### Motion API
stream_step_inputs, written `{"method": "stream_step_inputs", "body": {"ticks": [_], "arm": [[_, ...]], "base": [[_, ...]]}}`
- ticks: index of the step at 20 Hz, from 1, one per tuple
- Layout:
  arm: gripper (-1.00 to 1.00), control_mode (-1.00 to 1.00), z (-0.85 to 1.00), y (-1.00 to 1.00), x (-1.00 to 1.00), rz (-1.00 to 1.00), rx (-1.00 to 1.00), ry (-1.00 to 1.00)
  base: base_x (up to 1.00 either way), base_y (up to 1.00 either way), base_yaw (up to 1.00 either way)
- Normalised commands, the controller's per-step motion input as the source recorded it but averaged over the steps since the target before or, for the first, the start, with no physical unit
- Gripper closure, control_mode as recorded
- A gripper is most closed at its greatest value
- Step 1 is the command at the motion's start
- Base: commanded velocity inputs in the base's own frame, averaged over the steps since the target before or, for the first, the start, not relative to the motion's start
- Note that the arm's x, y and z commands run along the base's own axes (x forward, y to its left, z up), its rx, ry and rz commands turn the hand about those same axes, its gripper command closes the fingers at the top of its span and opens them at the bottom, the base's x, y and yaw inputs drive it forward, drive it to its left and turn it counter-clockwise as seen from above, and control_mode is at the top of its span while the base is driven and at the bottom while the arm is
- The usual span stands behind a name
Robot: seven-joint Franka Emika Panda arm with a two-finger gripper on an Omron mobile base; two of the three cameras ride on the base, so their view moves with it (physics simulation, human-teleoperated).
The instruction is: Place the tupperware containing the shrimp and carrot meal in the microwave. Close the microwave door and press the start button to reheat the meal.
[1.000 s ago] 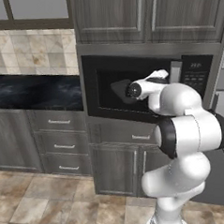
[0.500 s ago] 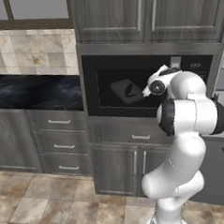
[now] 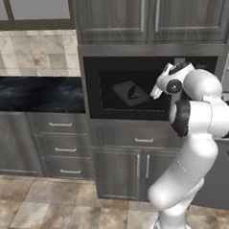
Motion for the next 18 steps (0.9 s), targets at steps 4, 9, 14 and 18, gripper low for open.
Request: {"method": "stream_step_inputs", "body": {"ticks": [4,9,14,18], "arm": [[-1.00,-1.00,0.51,0.78,-0.21,0.12,-0.23,0.05],[-1.00,-1.00,0.74,0.79,-0.04,0.09,-0.13,0.00],[-1.00,-1.00,1.00,0.75,-0.08,0.07,-0.08,0.00],[-1.00,-1.00,1.00,0.77,-0.33,0.05,-0.07,0.00]], "base": [[0.00,0.00,0.00],[0.00,0.00,0.00],[0.00,0.00,0.00],[0.00,0.00,0.00]]}}
